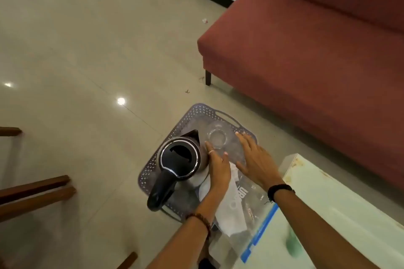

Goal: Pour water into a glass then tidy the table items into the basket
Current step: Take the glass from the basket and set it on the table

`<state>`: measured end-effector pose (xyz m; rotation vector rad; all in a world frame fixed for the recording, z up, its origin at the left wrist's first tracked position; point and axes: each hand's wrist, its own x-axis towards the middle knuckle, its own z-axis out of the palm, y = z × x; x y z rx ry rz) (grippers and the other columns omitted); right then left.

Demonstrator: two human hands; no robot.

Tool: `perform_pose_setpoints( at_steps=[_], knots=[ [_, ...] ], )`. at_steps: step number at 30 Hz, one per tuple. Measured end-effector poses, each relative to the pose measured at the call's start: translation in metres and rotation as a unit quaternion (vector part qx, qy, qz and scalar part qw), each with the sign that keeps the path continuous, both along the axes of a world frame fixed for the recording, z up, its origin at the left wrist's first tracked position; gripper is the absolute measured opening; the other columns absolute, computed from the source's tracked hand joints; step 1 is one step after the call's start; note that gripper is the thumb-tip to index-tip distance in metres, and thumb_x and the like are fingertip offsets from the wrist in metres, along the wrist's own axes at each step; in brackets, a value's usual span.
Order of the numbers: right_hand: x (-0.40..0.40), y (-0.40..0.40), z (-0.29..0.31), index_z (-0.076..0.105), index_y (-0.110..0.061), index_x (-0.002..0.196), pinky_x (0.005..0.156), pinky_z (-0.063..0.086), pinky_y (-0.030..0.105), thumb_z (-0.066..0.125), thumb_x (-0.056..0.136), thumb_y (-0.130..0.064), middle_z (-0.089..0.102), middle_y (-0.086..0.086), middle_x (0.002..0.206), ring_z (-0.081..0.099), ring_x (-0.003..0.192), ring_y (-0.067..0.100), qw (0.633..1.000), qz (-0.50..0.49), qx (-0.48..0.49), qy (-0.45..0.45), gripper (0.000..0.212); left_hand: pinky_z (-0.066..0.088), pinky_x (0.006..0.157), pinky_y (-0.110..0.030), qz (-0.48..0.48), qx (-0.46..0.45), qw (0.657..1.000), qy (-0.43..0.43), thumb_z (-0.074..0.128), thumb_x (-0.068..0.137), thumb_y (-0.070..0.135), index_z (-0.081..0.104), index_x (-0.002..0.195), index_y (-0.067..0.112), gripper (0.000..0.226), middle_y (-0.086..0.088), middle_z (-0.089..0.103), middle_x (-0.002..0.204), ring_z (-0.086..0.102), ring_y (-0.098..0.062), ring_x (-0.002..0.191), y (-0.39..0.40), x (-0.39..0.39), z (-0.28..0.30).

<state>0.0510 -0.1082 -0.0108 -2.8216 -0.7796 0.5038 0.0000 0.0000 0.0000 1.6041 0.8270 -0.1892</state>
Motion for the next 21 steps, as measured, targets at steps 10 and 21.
perform_pose_setpoints(
  at_steps=[10,21],
  knots=[
    [0.031,0.028,-0.064,0.041,-0.026,0.109,0.065,0.058,0.042,0.059,0.086,-0.044,0.024,0.008,0.153,0.065,0.084,0.030,0.993,-0.004,0.103,0.052,0.034,0.029,0.112,-0.037,0.174,-0.055,0.983,-0.032,0.042,0.096,0.014,0.008,0.146,0.021,0.060,-0.014,0.025,0.152,0.029,-0.025,0.137,0.002,0.043,-0.056],
    [-0.002,0.004,-0.020,0.048,-0.014,0.097,0.059,0.055,0.037,0.057,0.090,-0.038,0.039,0.013,0.143,0.062,0.080,0.028,0.973,-0.063,0.224,-0.016,0.027,0.044,0.102,-0.046,0.133,0.002,0.989,-0.069,0.044,0.092,0.010,0.024,0.142,0.025,0.055,-0.013,0.052,0.132,0.054,-0.025,0.117,-0.023,0.015,0.001]
  ],
)
